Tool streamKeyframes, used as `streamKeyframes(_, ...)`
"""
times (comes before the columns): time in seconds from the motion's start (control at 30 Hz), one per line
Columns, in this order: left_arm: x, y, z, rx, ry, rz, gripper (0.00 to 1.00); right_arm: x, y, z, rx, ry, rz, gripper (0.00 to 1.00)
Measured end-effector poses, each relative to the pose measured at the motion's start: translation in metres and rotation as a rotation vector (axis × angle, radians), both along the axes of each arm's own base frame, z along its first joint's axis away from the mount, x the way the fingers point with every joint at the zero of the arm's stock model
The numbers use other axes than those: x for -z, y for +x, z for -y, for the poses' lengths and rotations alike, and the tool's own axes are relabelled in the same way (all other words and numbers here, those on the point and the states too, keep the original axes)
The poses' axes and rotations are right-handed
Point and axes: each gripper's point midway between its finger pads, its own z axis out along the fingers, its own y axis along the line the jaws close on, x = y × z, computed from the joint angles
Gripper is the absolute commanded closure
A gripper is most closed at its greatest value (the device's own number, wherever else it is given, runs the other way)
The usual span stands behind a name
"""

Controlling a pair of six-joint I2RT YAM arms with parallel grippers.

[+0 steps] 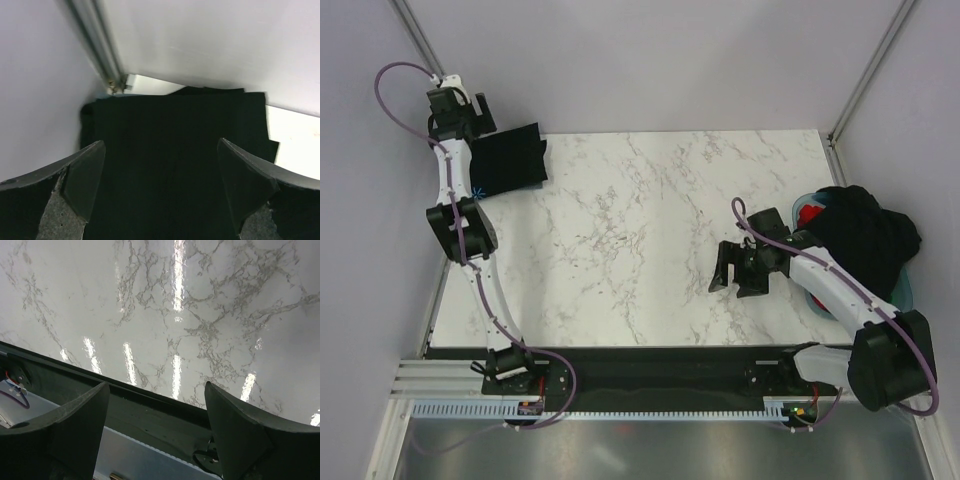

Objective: Fold and stack the t-shirts
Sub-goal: Reset both grippers

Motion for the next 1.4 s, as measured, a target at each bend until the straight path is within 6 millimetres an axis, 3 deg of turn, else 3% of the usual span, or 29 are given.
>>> streamKeyframes(0.17, 0.010, 0.001, -0.011, -0.067, -0.016, 0.002, 0.00, 0.011, 0.005, -0.004, 0.007, 0.000, -0.023, 0.16)
streamKeyframes(0.33, 0.012, -0.012, 0.011, -0.079, -0.063, -0.027, 0.00, 0.002, 0.009, -0.006, 0.011, 0.015, 0.023, 0.16)
streamKeyframes(0.43, -0.007, -0.033, 0.050, -0.061, -0.112, -0.039, 0.00, -0.009, 0.009, -0.007, 0.010, 0.031, 0.067, 0.15)
streamKeyframes(0.57, -0.062, -0.076, 0.122, 0.018, -0.239, 0.003, 0.00, -0.029, 0.008, -0.008, 0.018, 0.061, 0.146, 0.15)
streamKeyframes(0.67, -0.103, -0.127, 0.178, 0.125, -0.321, 0.044, 0.00, -0.042, 0.005, -0.008, 0.026, 0.085, 0.195, 0.14)
streamKeyframes(0.8, -0.121, -0.191, 0.226, 0.263, -0.366, 0.045, 0.00, -0.048, -0.005, -0.007, 0.038, 0.111, 0.230, 0.14)
streamKeyframes(0.9, -0.103, -0.232, 0.250, 0.343, -0.403, -0.010, 0.00, -0.046, -0.012, -0.006, 0.043, 0.122, 0.233, 0.14)
streamKeyframes(1.07, -0.031, -0.310, 0.265, 0.377, -0.461, -0.179, 0.00, -0.037, -0.021, -0.005, 0.059, 0.124, 0.198, 0.13)
streamKeyframes(1.13, -0.013, -0.338, 0.272, 0.396, -0.476, -0.223, 0.00, -0.035, -0.022, -0.006, 0.066, 0.127, 0.191, 0.13)
streamKeyframes(1.27, -0.008, -0.377, 0.282, 0.446, -0.482, -0.206, 0.00, -0.033, -0.024, -0.009, 0.076, 0.142, 0.184, 0.12)
streamKeyframes(1.4, -0.015, -0.400, 0.286, 0.484, -0.461, -0.124, 0.00, -0.030, -0.024, -0.013, 0.089, 0.155, 0.175, 0.11)
